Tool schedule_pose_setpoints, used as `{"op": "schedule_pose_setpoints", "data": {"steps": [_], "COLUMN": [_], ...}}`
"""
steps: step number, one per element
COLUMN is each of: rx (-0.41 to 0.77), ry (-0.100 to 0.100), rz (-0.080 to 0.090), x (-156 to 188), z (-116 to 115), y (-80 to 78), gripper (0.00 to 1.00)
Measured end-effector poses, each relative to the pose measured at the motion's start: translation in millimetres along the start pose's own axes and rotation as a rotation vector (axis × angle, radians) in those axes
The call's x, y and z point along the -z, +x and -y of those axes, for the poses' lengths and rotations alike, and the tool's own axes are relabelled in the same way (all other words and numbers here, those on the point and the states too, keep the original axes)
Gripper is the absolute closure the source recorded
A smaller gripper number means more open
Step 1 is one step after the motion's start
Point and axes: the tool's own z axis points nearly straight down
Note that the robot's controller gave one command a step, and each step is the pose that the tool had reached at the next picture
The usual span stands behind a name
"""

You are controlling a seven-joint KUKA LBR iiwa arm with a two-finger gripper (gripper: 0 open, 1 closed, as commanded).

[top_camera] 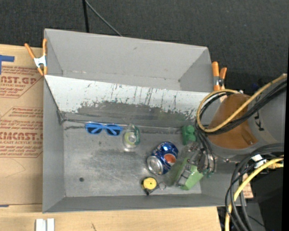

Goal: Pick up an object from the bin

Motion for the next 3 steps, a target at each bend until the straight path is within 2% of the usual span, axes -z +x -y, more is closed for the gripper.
{"op": "schedule_pose_setpoints", "data": {"steps": [1, 2, 3], "rx": [0.161, 0.16, 0.108], "ry": [0.001, 0.001, -0.001], "rz": [0.0, 0.001, 0.01], "x": [-14, -12, 116], "z": [-3, -3, 1], "y": [22.0, 21.3, 7.2], "gripper": [0.0, 1.0, 1.0]}}
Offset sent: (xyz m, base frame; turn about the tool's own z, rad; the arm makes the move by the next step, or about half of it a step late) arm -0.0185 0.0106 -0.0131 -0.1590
